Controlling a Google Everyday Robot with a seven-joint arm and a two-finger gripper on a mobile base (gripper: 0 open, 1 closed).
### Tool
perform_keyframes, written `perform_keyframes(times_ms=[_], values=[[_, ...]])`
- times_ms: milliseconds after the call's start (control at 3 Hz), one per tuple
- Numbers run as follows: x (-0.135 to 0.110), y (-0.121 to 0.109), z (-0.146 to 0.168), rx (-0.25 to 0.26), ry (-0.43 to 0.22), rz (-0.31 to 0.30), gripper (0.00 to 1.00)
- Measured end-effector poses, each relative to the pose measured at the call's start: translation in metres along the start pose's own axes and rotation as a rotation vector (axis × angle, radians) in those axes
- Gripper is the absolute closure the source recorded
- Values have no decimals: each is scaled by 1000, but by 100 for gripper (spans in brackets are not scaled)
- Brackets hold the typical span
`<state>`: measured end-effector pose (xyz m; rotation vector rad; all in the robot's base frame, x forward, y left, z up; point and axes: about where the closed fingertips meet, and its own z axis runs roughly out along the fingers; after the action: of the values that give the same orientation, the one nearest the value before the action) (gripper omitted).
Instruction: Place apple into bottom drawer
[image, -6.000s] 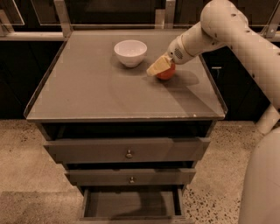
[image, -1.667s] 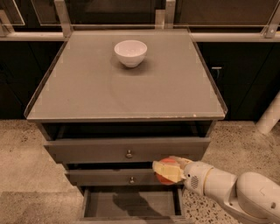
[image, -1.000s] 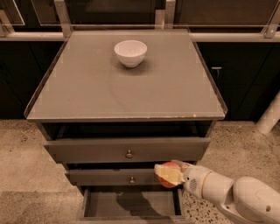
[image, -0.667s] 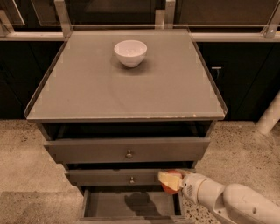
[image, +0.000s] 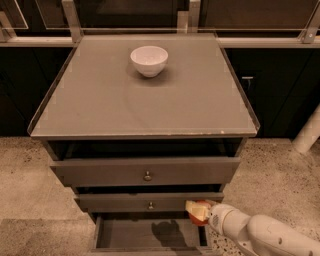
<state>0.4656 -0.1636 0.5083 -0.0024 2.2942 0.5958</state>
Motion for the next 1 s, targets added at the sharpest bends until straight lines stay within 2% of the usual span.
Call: perform_keyframes(times_ms=[333, 667, 1000], values=[[1, -1, -1, 5, 4, 7, 100], [28, -22, 22, 40, 43, 70, 100], [77, -32, 60, 30, 123, 122, 100]])
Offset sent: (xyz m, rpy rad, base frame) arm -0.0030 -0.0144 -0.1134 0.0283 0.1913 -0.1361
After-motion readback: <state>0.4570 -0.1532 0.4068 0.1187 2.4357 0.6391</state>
